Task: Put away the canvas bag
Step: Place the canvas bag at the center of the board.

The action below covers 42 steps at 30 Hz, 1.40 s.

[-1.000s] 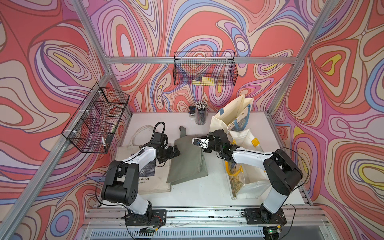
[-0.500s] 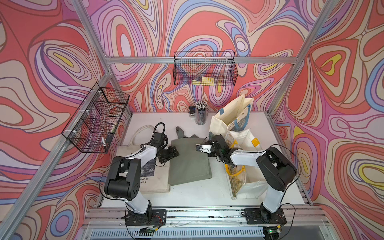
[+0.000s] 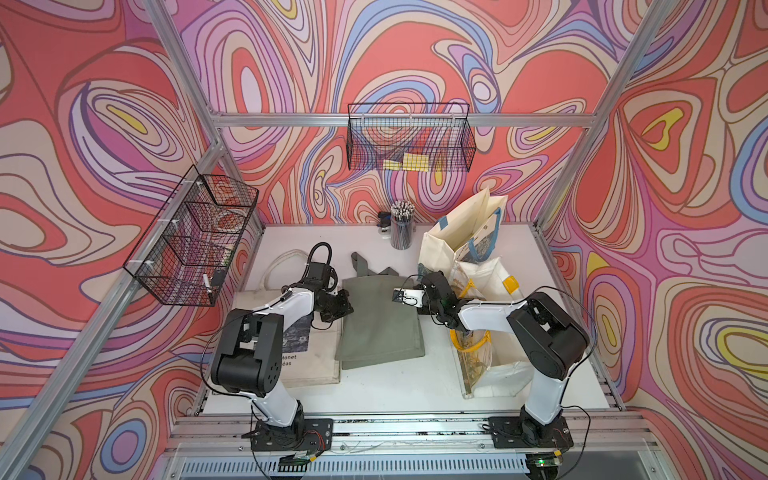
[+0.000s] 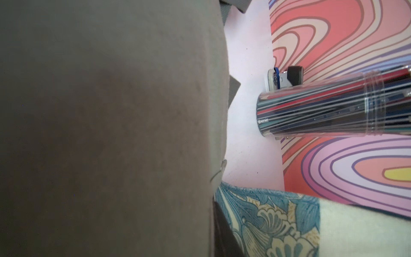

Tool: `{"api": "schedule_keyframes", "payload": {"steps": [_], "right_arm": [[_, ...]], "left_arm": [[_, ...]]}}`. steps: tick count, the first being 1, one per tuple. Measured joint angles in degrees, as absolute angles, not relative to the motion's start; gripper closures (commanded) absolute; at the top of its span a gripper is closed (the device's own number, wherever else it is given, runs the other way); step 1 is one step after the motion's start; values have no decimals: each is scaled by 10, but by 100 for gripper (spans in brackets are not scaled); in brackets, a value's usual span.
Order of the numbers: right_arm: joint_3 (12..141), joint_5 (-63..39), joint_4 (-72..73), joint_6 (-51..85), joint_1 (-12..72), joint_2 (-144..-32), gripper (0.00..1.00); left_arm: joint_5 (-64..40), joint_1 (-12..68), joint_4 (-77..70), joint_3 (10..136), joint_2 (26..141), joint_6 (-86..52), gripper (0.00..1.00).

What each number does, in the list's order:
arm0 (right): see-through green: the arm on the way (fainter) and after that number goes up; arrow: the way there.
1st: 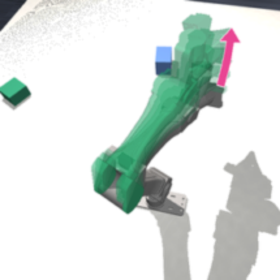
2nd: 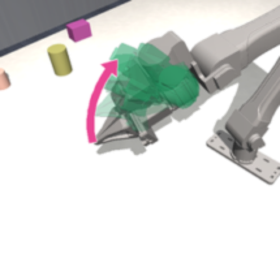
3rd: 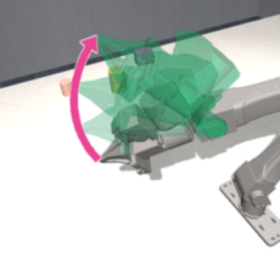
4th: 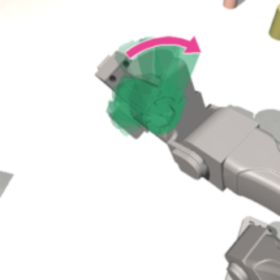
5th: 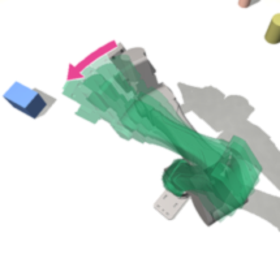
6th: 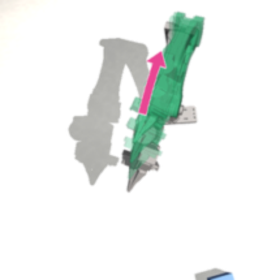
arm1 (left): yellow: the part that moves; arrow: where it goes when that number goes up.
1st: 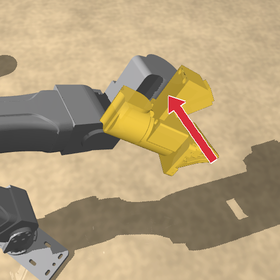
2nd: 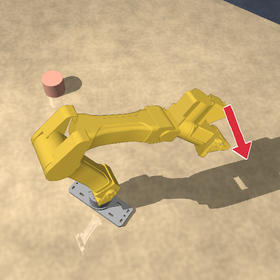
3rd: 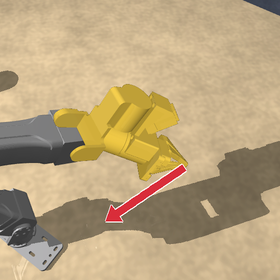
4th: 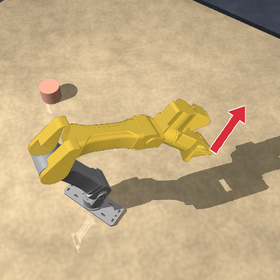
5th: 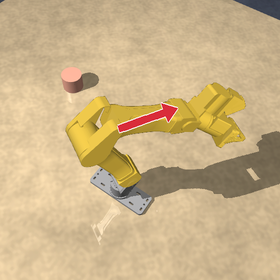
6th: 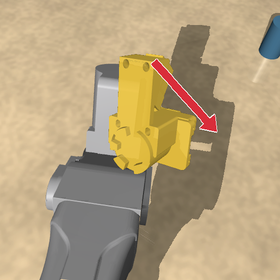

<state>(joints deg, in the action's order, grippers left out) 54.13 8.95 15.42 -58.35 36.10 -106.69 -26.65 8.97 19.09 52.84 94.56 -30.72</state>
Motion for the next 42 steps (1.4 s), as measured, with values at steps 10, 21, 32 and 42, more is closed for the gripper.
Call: {"api": "schedule_keyframes", "payload": {"steps": [10,21,32,42], "right_arm": [[558,102,68,-527,364,-1006,100],[685,40,-74,-471,375,-927,100],[762,17,-192,-444,381,-947,100],[832,-39,-183,-392,427,-1075,100]], "left_arm": [[-267,91,270,585,817,-317,100],[-229,94,389,691,717,-326,100],[-218,94,451,758,701,-350,100],[-121,81,527,768,682,-297,100]]}}
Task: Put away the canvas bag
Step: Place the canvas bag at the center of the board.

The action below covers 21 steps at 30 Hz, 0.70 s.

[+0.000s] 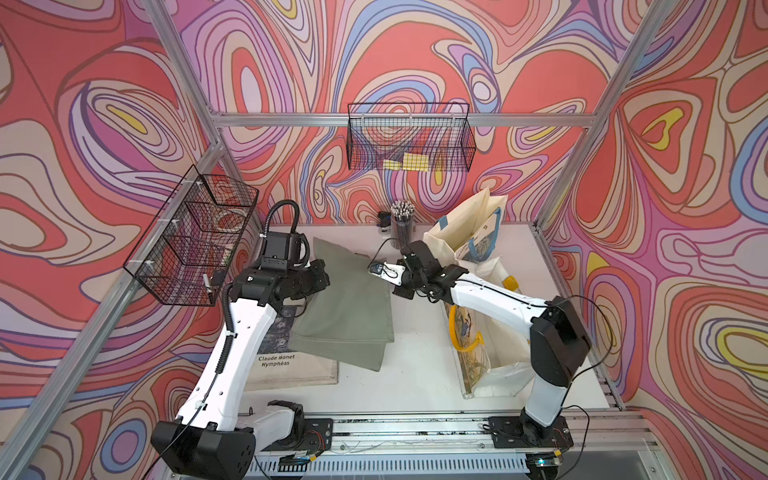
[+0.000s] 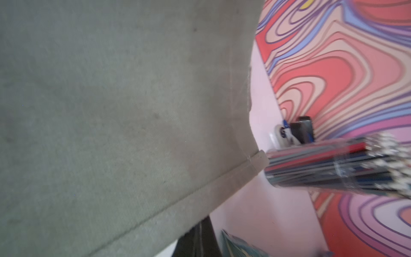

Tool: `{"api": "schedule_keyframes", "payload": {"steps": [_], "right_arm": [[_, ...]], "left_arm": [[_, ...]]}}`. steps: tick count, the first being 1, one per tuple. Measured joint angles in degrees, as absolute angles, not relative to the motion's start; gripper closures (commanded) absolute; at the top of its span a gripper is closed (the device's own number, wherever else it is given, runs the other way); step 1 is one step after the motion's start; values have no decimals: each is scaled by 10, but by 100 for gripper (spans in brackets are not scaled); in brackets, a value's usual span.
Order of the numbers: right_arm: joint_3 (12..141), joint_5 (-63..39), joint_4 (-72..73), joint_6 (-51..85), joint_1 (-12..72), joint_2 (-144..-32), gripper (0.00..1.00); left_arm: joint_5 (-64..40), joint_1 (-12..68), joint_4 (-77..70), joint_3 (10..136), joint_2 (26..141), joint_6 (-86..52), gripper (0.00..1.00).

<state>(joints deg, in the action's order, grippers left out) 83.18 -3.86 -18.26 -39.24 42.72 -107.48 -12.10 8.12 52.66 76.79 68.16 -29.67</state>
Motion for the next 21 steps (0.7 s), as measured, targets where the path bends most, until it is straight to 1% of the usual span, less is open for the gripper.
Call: {"api": "schedule_keyframes", "payload": {"steps": [3,6,10,16,21], "right_arm": [[854,-48,-182,-373,447,-1130,100],[872,-55,-180,-352,459,-1157,100],[887,-62,-167,-330,461,-1160,100],[924,-78,-156,-291,468,-1171,100],[935,-94,-162,-238,484,-1180,100]], "left_arm": [[-103,48,547,764,668,-275,100],[-84,10,563,763,661,-248,100],[-71,-33,571,745,657,-222,100],[-67,-67,577,732,658,-180,100],[-80,-104,578,732,697,-121,100]]}}
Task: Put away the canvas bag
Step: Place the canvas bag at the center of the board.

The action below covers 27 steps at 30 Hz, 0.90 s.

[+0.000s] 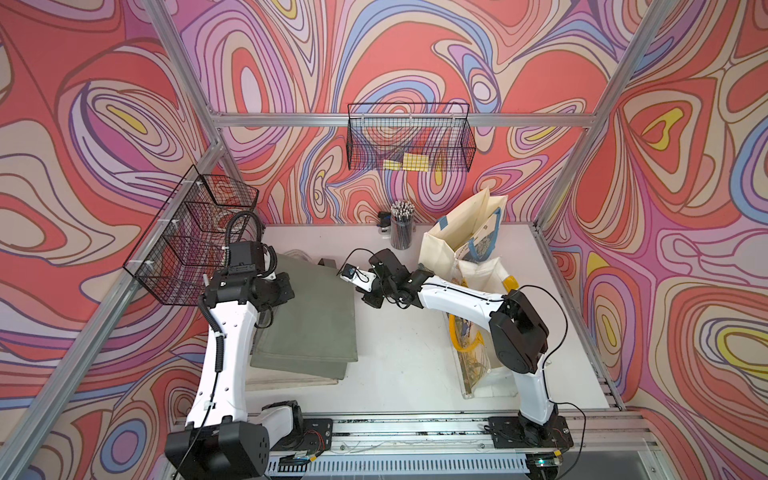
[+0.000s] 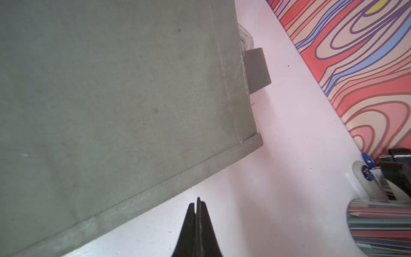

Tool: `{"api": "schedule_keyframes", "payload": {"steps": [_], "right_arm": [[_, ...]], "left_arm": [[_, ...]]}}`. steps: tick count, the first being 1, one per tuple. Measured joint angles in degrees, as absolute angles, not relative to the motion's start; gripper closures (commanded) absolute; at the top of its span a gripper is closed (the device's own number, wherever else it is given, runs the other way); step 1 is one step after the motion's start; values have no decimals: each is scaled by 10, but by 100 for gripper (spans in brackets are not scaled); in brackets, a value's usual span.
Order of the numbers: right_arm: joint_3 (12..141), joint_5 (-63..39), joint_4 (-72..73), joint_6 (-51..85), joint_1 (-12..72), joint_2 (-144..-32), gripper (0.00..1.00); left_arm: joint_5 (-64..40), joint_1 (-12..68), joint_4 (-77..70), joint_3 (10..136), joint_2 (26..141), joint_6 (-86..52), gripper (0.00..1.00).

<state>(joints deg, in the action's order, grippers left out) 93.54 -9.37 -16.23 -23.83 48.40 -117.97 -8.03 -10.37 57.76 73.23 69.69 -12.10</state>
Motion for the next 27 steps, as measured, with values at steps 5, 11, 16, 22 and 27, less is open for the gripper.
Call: {"api": "schedule_keyframes", "payload": {"steps": [5,11,16,22,27], "right_arm": [[933,-103,-168,-197,500,-1180,100],[944,-77,-176,-163,541,-1219,100],[983,-64,-206,-121,561,-1268,100],[1009,-44,-223,-104,564,-1273,100],[1014,-17,-225,-91,562,-1273,100]], "left_arm": [[-45,-110,578,732,746,-81,100],[53,-110,576,732,759,-55,90],[109,-110,572,732,783,-46,59],[114,-112,571,731,777,-72,49],[36,-112,535,663,685,-114,48]]}}
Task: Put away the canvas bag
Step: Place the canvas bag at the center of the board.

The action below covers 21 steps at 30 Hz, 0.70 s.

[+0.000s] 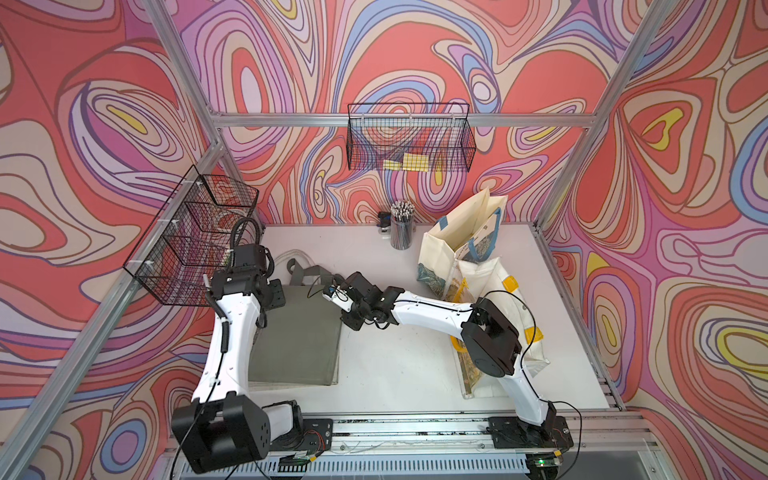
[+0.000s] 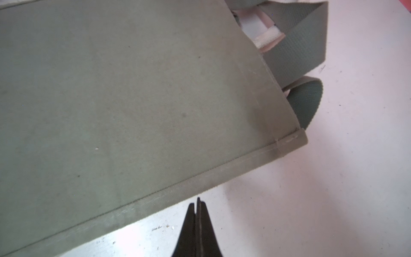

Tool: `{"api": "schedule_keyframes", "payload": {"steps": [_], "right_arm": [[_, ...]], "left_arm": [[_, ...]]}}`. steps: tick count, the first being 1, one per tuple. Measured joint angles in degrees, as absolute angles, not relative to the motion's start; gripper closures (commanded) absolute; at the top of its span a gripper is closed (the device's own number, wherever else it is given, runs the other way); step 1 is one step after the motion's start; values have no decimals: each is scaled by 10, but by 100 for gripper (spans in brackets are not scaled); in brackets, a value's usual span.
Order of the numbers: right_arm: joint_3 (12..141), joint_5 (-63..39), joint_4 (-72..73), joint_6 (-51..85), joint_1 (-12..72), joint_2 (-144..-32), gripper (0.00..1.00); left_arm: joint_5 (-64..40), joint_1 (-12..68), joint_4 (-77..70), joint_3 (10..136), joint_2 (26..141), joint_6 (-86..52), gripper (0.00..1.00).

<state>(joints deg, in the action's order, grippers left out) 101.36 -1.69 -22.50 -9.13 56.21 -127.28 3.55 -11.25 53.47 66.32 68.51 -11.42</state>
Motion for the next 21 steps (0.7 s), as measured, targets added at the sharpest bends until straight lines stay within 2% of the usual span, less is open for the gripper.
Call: {"api": "schedule_keyframes", "payload": {"steps": [4,8,13,21], "right_arm": [[1013,-8,-229,-78,557,-1272,100],[1014,-6,-241,-72,550,-1271,100],[1011,-6,-261,-54,535,-1261,100],[997,8,-286,-35,498,-1191,95]], "left_arm": [[-63,-112,491,583,634,-163,49],[-134,-80,440,510,658,-214,50],[-159,0,396,474,695,-253,50],[-160,11,330,450,807,-288,49]]}}
